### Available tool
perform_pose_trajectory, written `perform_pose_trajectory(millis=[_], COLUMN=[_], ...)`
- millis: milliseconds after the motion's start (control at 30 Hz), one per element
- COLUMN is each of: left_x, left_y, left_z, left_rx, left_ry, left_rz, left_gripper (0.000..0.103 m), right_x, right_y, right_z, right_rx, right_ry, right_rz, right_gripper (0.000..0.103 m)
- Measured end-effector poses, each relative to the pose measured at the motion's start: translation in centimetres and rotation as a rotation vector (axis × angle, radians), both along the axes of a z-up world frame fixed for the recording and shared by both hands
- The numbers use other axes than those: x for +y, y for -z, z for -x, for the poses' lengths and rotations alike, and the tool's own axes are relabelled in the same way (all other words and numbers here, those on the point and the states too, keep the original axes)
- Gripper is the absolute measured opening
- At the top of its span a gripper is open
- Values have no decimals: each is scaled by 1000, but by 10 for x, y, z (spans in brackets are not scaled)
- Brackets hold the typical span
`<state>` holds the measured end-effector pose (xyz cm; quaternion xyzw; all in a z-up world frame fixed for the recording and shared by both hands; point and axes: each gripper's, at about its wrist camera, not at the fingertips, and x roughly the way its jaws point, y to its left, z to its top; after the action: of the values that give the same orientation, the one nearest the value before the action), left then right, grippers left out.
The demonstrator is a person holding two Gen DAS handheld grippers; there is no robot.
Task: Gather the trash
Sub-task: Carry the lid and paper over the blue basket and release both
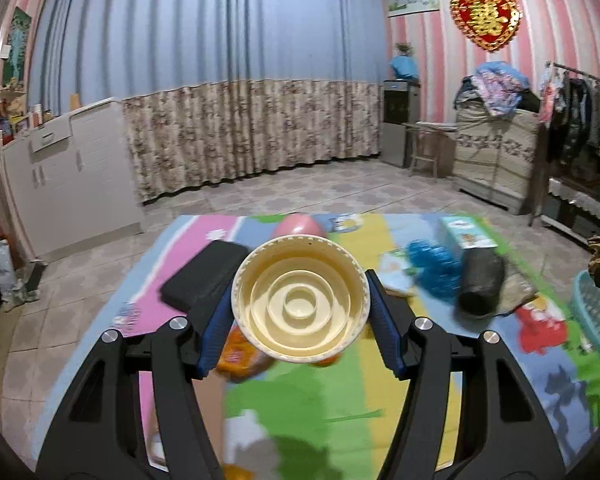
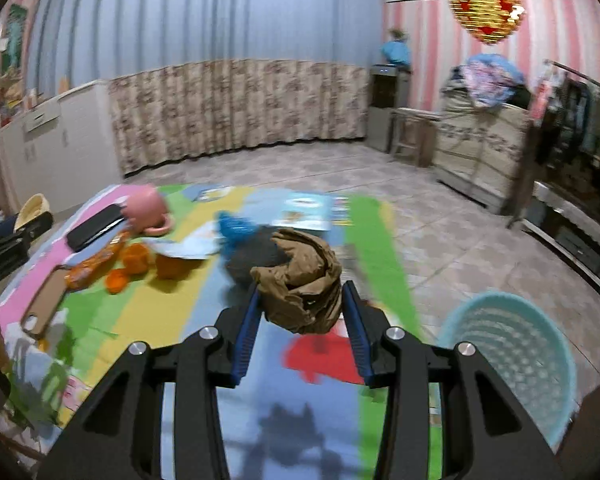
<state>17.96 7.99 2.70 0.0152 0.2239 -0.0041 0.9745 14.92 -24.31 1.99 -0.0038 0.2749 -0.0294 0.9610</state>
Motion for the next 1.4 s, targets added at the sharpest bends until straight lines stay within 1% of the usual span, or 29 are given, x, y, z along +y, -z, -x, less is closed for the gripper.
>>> perform_pose_trajectory(millis=[133, 267, 567, 867, 1033, 1233, 1400], left_x=[-32, -67, -150, -229, -263, -306, -337], left_y=[-4, -9, -20, -10, -5, 3, 10], left_z=[1, 6, 11, 20, 23, 28, 30], left_rx=[6, -8, -33, -31, -25, -4, 9], left_ry=[53, 105, 214, 328, 379, 448, 505], left_rz=[19, -3, -10, -8, -7, -14, -39], left_gripper=[61, 61, 61, 61, 61, 61, 61], right_x=[-48, -85, -136, -194, -217, -225, -227], right_y=[-1, -4, 10, 23, 30, 35, 38], right_z=[16, 24, 40, 60, 69, 68, 63], right_rx=[-11, -24, -19, -38, -54, -49, -35], right_ry=[81, 136, 214, 319, 365, 375, 367], right_rz=[-19, -33, -53, -150, -191, -197, -204], right_gripper=[41, 41, 41, 41, 41, 41, 41])
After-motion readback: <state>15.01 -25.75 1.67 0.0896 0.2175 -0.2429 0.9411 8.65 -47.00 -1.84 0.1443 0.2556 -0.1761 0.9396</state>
